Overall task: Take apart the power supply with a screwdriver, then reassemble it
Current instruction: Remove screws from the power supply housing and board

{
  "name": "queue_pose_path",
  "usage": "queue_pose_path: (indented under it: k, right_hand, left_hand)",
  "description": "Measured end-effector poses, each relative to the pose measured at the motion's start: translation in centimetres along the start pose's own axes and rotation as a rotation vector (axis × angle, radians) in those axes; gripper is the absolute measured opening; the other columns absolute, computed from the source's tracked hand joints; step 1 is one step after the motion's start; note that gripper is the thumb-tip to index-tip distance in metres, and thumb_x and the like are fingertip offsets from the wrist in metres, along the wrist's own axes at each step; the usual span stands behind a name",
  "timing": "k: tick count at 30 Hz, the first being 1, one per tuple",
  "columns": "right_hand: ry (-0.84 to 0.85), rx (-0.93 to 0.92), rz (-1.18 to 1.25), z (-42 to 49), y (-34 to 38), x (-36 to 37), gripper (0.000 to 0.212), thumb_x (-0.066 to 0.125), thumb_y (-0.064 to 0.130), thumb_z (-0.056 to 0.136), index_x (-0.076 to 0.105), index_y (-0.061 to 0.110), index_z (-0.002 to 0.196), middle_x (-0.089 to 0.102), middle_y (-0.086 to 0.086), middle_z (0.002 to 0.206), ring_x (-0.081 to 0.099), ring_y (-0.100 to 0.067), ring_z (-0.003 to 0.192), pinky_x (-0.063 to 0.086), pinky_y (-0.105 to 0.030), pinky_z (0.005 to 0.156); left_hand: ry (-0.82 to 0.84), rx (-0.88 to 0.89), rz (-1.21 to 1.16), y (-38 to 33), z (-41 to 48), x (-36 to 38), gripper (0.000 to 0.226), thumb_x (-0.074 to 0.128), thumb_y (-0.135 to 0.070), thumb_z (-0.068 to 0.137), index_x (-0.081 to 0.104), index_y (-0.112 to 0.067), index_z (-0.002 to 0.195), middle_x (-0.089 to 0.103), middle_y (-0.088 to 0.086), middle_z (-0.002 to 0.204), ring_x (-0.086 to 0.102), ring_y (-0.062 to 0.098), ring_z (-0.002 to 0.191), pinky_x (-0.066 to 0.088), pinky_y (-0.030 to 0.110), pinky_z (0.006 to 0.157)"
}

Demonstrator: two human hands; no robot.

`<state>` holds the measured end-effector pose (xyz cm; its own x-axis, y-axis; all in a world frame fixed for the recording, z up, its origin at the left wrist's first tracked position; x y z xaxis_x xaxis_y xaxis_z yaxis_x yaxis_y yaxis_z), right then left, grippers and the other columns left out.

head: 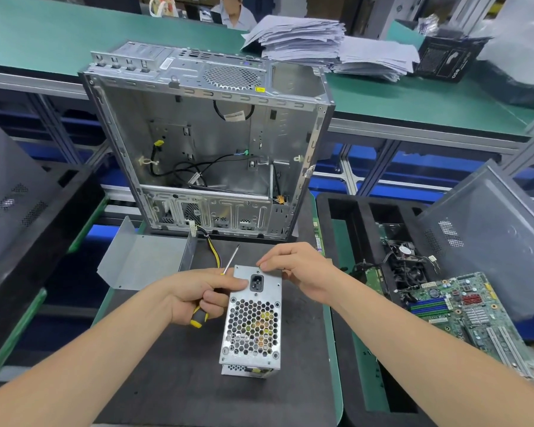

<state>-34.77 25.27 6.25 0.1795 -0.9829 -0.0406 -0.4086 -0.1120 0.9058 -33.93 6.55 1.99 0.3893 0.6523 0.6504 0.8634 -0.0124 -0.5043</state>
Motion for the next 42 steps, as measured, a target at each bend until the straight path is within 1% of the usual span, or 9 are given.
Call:
queue_pose_path:
  k: [3,9,13,17,21,30,34,39,42]
  right_hand:
    - [-0.008,-0.006,-0.002,0.0,0.0,0.2,0.006,0.079,0.004,0.085,0.083,0.007,0.088,0.077,-0.004,0.084,0.069,-0.003,0.074,0.051,-0.016,0.064]
    - [-0.005,-0.007,0.001,-0.2,0.2,0.1,0.006,0.079,0.004,0.086,0.083,0.008,0.088,0.078,-0.004,0.084,0.071,-0.004,0.074,0.051,-0.014,0.062]
    - [-0.007,-0.008,0.005,-0.2,0.1,0.2,0.006,0.080,0.005,0.086,0.083,0.010,0.087,0.078,-0.005,0.085,0.072,-0.005,0.076,0.052,-0.016,0.064]
    - [-0.016,-0.006,0.003,-0.2,-0.1,0.1,0.007,0.081,0.007,0.085,0.084,0.013,0.085,0.078,-0.006,0.089,0.071,-0.012,0.085,0.053,-0.026,0.079]
    - [-0.011,-0.007,0.010,-0.2,-0.2,0.1,0.008,0.082,0.006,0.084,0.084,0.014,0.084,0.078,-0.005,0.089,0.072,-0.009,0.083,0.054,-0.021,0.073]
    - [0.003,-0.001,-0.034,-0.2,0.3,0.2,0.007,0.083,0.004,0.083,0.084,0.009,0.088,0.078,-0.008,0.088,0.072,-0.014,0.083,0.055,-0.023,0.073]
    - [-0.016,-0.005,-0.118,0.0,1.0,0.2,0.009,0.085,0.005,0.080,0.084,0.012,0.085,0.077,-0.008,0.086,0.067,-0.022,0.089,0.050,-0.036,0.080]
    - [0.006,-0.003,-0.263,-0.2,1.9,0.2,0.008,0.085,0.010,0.081,0.084,0.018,0.079,0.079,-0.003,0.086,0.066,-0.017,0.089,0.049,-0.033,0.078]
    - [0.016,0.025,-0.320,-0.2,2.1,0.1,0.007,0.085,0.011,0.082,0.085,0.017,0.080,0.080,-0.001,0.089,0.068,-0.017,0.092,0.051,-0.034,0.081]
  left_hand:
    - [-0.025,0.009,-0.001,0.1,0.2,-0.2,0.044,0.080,-0.007,0.089,0.060,-0.008,0.128,0.065,0.007,0.092,0.031,0.001,0.041,0.030,0.015,0.034]
    - [-0.046,0.002,0.031,-0.3,-0.2,0.3,0.021,0.070,-0.006,0.095,0.070,-0.009,0.116,0.070,0.009,0.092,0.032,0.001,0.041,0.029,0.014,0.034]
    - [-0.063,0.000,0.005,-0.2,-0.2,0.5,0.028,0.067,-0.005,0.096,0.064,-0.007,0.124,0.068,0.011,0.099,0.033,0.001,0.043,0.029,0.013,0.035]
    - [-0.053,-0.010,-0.063,0.1,-0.3,0.7,0.024,0.068,-0.004,0.095,0.065,-0.006,0.119,0.064,0.012,0.106,0.033,0.001,0.043,0.029,0.013,0.036]
    - [-0.059,-0.010,-0.042,0.0,-0.3,0.8,0.026,0.066,-0.004,0.095,0.066,-0.006,0.122,0.061,0.013,0.115,0.033,0.001,0.043,0.028,0.013,0.036]
    - [-0.102,-0.025,0.075,-0.3,-0.3,0.6,0.027,0.065,-0.009,0.099,0.062,-0.012,0.125,0.069,0.006,0.088,0.032,0.002,0.043,0.029,0.014,0.036]
    - [-0.151,-0.014,0.124,-0.4,0.0,0.4,0.027,0.069,-0.011,0.097,0.062,-0.014,0.123,0.065,0.004,0.086,0.031,0.003,0.044,0.028,0.015,0.036]
    - [-0.188,-0.011,0.131,-0.4,0.2,0.4,0.024,0.072,-0.012,0.094,0.061,-0.016,0.115,0.052,0.001,0.081,0.029,0.004,0.044,0.027,0.016,0.036]
    - [-0.174,-0.001,0.130,-0.4,0.1,0.5,0.025,0.071,-0.012,0.095,0.063,-0.015,0.118,0.057,0.002,0.084,0.030,0.004,0.044,0.028,0.015,0.035]
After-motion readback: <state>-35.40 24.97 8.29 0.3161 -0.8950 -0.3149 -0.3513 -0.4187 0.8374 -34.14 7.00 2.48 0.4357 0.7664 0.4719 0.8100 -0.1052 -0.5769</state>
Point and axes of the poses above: each hand's wrist, its own z-axis towards the middle knuckle, its own x-axis out of the palm, y = z × x, the point moved 6 cm from there along z, towards the middle knuckle
